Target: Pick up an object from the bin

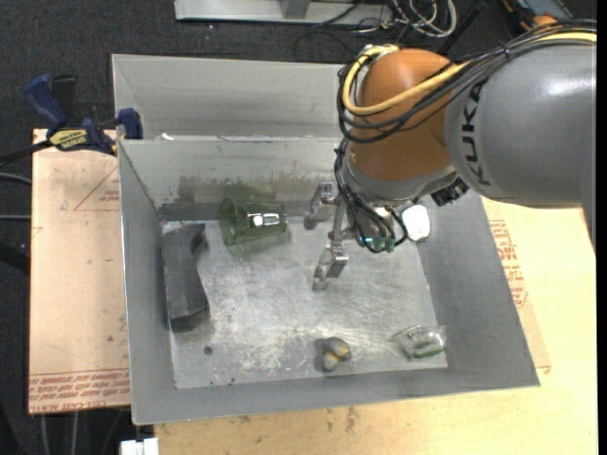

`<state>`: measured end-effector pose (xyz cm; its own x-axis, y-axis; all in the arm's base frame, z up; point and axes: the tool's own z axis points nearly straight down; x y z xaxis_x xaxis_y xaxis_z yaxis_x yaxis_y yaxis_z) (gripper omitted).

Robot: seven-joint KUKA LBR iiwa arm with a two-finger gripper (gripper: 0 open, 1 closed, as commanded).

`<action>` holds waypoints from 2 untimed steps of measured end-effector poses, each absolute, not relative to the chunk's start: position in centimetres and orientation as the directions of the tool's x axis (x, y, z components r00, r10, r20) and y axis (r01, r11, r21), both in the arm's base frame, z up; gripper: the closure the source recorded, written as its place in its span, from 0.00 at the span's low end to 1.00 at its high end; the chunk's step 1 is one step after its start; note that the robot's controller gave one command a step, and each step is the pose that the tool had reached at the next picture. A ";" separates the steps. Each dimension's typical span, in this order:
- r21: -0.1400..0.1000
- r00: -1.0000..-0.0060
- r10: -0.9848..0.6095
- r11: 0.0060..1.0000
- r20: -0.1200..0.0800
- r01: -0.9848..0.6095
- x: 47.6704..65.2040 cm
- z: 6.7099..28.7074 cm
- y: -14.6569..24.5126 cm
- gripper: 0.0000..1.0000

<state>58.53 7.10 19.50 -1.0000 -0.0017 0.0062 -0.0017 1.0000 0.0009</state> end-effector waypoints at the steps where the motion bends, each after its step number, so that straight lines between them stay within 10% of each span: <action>1: 0.001 -1.000 0.000 1.000 -0.001 0.000 58.7 19.9 7.1 0.00; 2: 0.001 -0.998 -0.061 0.998 -0.006 -0.061 55.5 18.0 6.4 0.00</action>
Offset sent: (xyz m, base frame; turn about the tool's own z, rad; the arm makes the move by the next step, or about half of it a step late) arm -0.0995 -0.0226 -0.0576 -0.1823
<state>55.46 6.42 17.98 -0.9981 -0.0612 -0.0057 -0.0612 0.9981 0.0013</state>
